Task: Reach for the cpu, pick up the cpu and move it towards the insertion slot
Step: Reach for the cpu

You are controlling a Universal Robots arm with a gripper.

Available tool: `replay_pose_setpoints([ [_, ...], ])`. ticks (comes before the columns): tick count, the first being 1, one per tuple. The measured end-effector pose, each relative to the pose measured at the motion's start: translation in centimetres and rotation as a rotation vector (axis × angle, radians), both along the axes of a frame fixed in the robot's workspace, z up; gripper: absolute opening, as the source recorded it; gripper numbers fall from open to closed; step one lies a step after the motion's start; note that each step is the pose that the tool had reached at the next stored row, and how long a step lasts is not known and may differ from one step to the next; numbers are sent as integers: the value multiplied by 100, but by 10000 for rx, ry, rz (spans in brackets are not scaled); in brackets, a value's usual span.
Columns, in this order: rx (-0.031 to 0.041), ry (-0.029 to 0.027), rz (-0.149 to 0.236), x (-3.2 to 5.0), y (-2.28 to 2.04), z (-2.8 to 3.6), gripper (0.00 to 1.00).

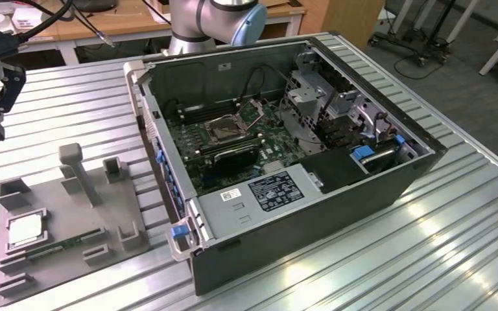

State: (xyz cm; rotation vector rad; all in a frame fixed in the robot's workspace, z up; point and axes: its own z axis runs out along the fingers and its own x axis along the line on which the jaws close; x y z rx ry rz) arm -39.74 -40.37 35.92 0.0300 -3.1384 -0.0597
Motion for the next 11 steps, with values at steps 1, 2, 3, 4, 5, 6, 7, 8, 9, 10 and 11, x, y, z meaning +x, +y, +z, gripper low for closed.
replay_pose_setpoints([
  [1, 0, 0, 0, -1, -3, -2, 10],
  [2, 0, 0, 1, -2, -6, -4, 10],
  [3, -1, 1, 1, -3, -9, -6, 10],
  [4, 0, 0, 1, -4, -13, -8, 10],
  [5, 0, 0, 1, -5, -15, -9, 10],
  [6, 0, 0, 1, -7, -17, -10, 10],
  [7, 0, 0, 1, -8, -19, -11, 10],
  [8, 0, 1, 1, -8, -20, -11, 10],
  [9, -1, 1, 1, -9, -20, -11, 10],
  [10, -1, 1, 1, -9, -21, -12, 10],
  [11, 0, 1, 1, -9, -21, -12, 10],
])
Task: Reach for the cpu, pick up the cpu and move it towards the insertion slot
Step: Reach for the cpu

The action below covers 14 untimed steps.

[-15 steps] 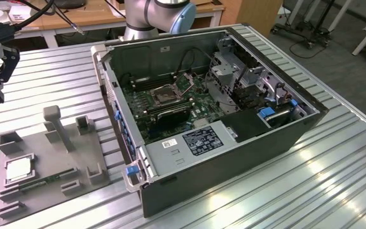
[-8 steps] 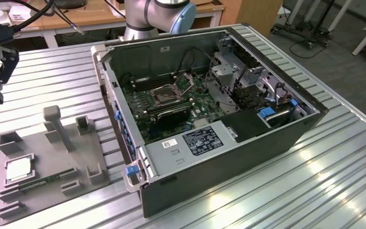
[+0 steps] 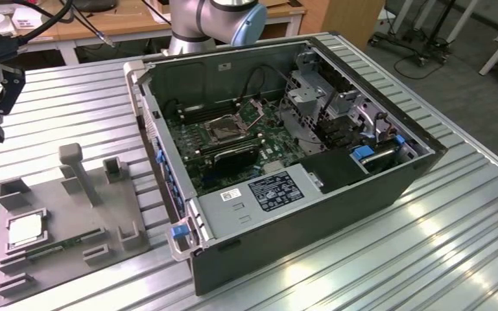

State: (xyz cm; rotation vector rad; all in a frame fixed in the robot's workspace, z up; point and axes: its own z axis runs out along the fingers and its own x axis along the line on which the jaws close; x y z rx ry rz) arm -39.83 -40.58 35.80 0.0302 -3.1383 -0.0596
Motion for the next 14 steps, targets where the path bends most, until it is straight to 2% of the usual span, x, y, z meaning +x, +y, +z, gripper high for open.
replay_pose_setpoints([
  [14, -7, 0, 0, 0, -26, -26, 10],
])
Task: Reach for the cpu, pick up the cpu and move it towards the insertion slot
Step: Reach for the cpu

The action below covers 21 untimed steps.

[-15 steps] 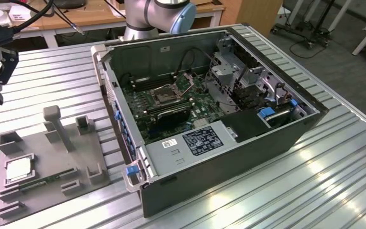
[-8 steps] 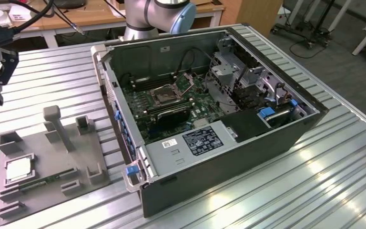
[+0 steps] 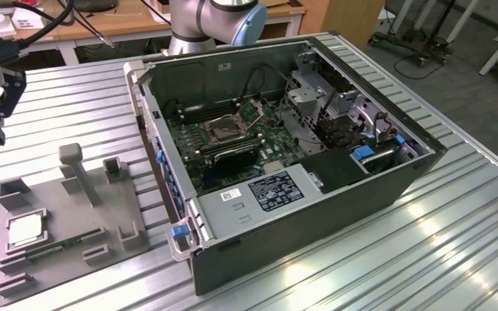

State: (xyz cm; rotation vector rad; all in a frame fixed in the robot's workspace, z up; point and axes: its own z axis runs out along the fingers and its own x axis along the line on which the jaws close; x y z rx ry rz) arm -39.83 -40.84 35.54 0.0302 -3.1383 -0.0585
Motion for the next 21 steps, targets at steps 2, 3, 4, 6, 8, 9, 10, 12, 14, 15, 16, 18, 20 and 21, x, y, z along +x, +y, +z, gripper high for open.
replay_pose_setpoints([
  [2, -1, 0, -1, 0, 0, -1, 10],
  [3, 0, 0, 0, 0, -1, -2, 10],
  [4, 0, 0, 0, 0, -1, -2, 10],
  [6, 0, -1, 0, 0, -1, -5, 10],
  [8, 1, -2, 0, 0, -1, -15, 10],
  [9, 0, -1, 0, 0, -1, -18, 10],
  [10, 0, 0, 0, 0, -2, -22, 10],
  [12, -2, 0, -1, 0, -2, -30, 10],
  [14, -5, 0, 0, 0, -3, -36, 10],
  [15, -7, 0, 0, 0, -4, -39, 10],
  [16, -11, -1, 0, 0, -4, -42, 10],
  [18, -20, 0, 0, 0, -5, -47, 10],
  [20, -30, -1, 0, 0, -6, -52, 10],
  [21, -38, -1, 0, 0, -6, -56, 10],
])
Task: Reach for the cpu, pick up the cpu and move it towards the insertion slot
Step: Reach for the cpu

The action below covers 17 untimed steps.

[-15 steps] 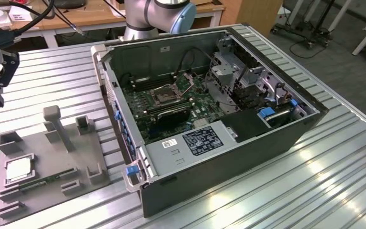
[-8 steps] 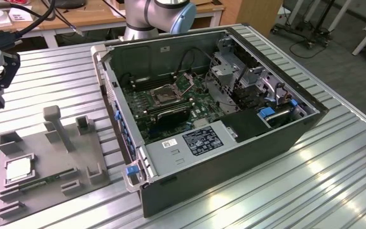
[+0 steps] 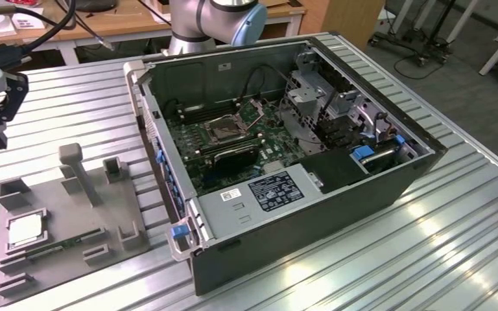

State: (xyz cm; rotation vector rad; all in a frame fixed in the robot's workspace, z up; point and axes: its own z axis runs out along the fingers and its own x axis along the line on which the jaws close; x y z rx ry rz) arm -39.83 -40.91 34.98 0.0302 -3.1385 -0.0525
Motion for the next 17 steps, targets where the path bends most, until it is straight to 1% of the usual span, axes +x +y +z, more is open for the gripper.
replay_pose_setpoints([
  [6, -56, 2, 0, 0, -5, -15, 10],
  [12, -55, -1, -2, -1, -8, -20, 10],
  [17, -56, 0, 0, -1, -25, -24, 10],
])
